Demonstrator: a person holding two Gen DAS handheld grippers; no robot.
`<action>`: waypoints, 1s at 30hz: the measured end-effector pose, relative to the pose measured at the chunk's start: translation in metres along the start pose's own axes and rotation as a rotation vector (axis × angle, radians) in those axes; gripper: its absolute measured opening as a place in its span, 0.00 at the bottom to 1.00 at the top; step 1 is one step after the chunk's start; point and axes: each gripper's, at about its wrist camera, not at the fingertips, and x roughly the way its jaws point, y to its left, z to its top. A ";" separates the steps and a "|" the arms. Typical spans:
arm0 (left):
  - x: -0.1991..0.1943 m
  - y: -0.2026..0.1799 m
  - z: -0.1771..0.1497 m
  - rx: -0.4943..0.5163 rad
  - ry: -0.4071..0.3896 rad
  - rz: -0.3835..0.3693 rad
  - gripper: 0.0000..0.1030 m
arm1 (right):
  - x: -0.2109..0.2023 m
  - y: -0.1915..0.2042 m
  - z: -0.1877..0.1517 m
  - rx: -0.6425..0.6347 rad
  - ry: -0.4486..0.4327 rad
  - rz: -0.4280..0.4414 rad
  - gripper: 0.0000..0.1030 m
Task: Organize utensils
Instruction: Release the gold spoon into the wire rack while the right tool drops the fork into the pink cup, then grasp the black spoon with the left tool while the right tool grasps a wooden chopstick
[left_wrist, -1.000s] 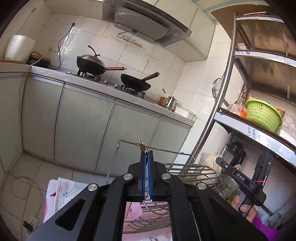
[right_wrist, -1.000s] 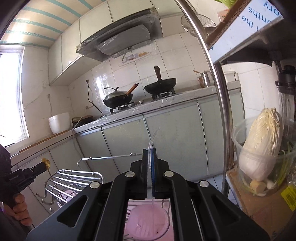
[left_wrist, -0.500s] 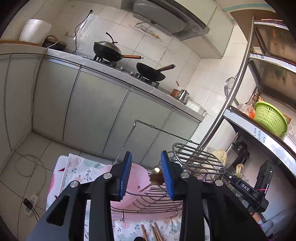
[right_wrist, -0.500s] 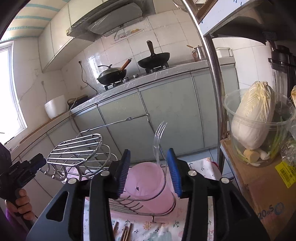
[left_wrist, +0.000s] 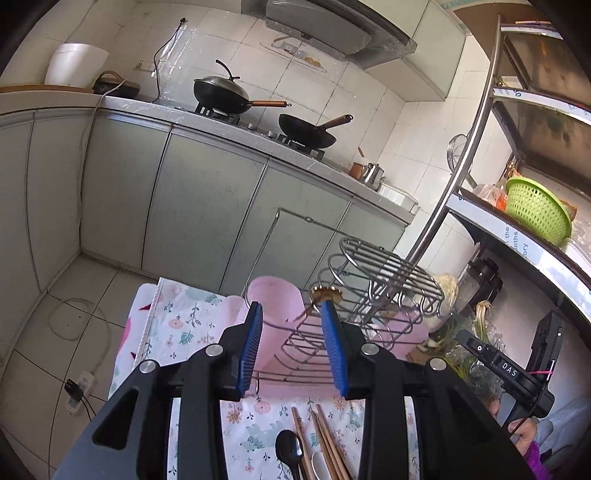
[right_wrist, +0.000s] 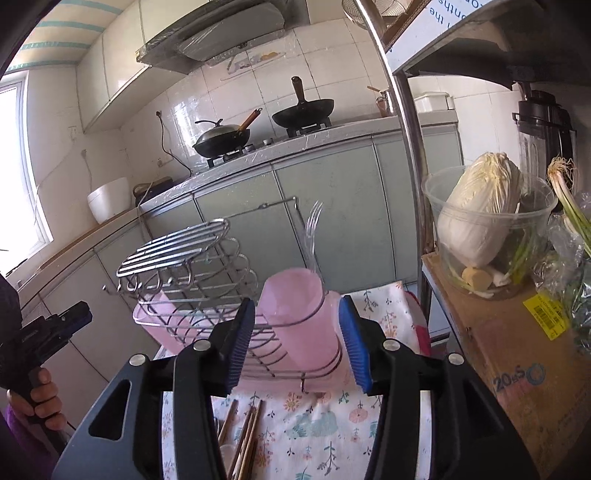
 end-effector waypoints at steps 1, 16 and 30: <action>0.000 -0.001 -0.005 0.003 0.018 0.002 0.31 | -0.001 0.001 -0.005 0.000 0.016 0.001 0.47; 0.023 -0.013 -0.082 0.067 0.304 0.066 0.31 | 0.014 0.012 -0.078 0.030 0.267 0.027 0.47; 0.091 0.000 -0.138 -0.069 0.679 -0.011 0.27 | 0.038 0.010 -0.107 0.112 0.449 0.107 0.41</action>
